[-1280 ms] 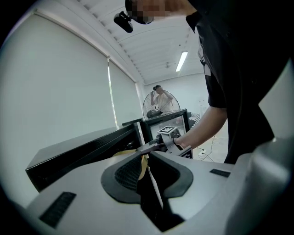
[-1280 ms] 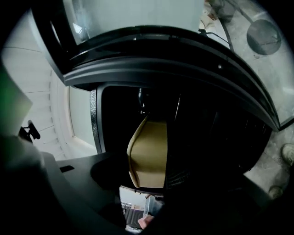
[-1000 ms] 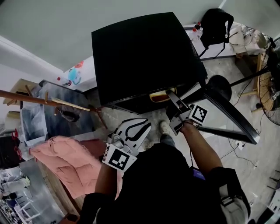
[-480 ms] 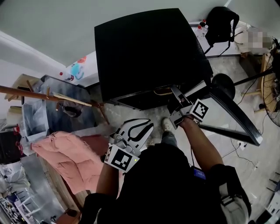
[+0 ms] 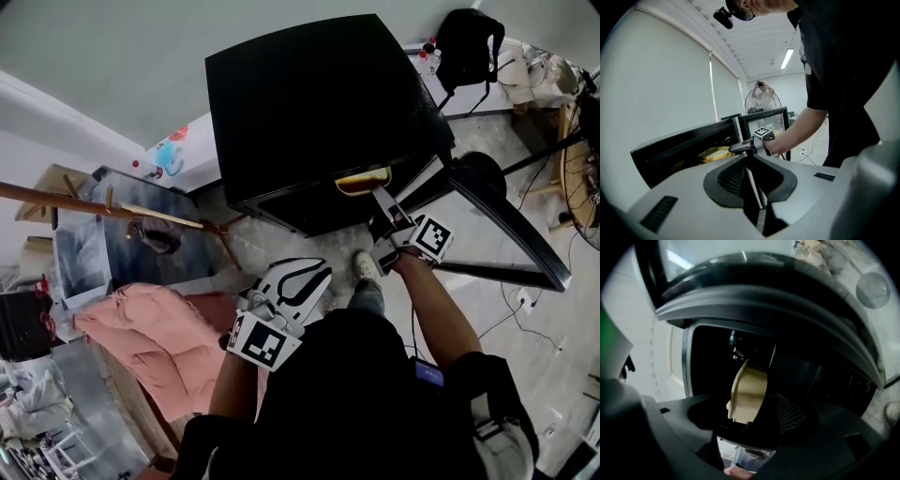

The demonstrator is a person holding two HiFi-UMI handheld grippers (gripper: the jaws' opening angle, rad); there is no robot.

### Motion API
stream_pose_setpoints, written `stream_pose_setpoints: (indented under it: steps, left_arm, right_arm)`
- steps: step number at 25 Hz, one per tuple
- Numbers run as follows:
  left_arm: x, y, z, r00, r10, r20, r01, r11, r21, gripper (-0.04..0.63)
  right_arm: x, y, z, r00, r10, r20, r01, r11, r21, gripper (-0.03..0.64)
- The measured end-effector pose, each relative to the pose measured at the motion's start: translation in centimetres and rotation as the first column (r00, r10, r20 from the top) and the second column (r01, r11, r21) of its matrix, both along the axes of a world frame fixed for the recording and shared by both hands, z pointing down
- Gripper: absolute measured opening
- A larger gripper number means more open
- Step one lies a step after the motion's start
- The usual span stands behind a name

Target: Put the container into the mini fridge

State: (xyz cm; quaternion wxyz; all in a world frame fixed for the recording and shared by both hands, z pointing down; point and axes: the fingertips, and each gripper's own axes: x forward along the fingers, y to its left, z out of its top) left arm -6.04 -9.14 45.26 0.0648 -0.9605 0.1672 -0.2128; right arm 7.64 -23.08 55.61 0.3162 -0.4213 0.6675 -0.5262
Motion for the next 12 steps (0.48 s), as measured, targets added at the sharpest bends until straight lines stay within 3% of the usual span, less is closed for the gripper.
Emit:
stream_pose_setpoints:
  steps: [2, 5, 9, 12]
  left_arm:
    - [-0.2, 0.2, -0.1, 1.000, 0.004, -0.012, -0.003, 1.000, 0.011, 0.066]
    - [-0.6, 0.3, -0.1, 1.000, 0.003, -0.031, -0.002, 1.000, 0.017, 0.066]
    - [-1.0, 0.3, -0.6, 0.997, -0.008, -0.071, 0.010, 1.000, 0.027, 0.066]
    - [-1.5, 0.2, -1.1, 0.995, -0.030, -0.097, 0.033, 0.999, 0.032, 0.066]
  right_arm:
    - [-0.2, 1.2, -0.2, 0.998, 0.004, -0.061, -0.003, 1.000, 0.011, 0.325]
    - [-0.7, 2.8, -0.2, 0.962, 0.003, -0.274, 0.005, 1.000, 0.027, 0.324]
    - [-0.4, 3.9, -1.0, 0.806, 0.046, -0.590, -0.003, 0.997, 0.072, 0.303]
    - [-0.3, 4.2, -1.5, 0.708, 0.068, -0.703, -0.010, 0.996, 0.087, 0.249]
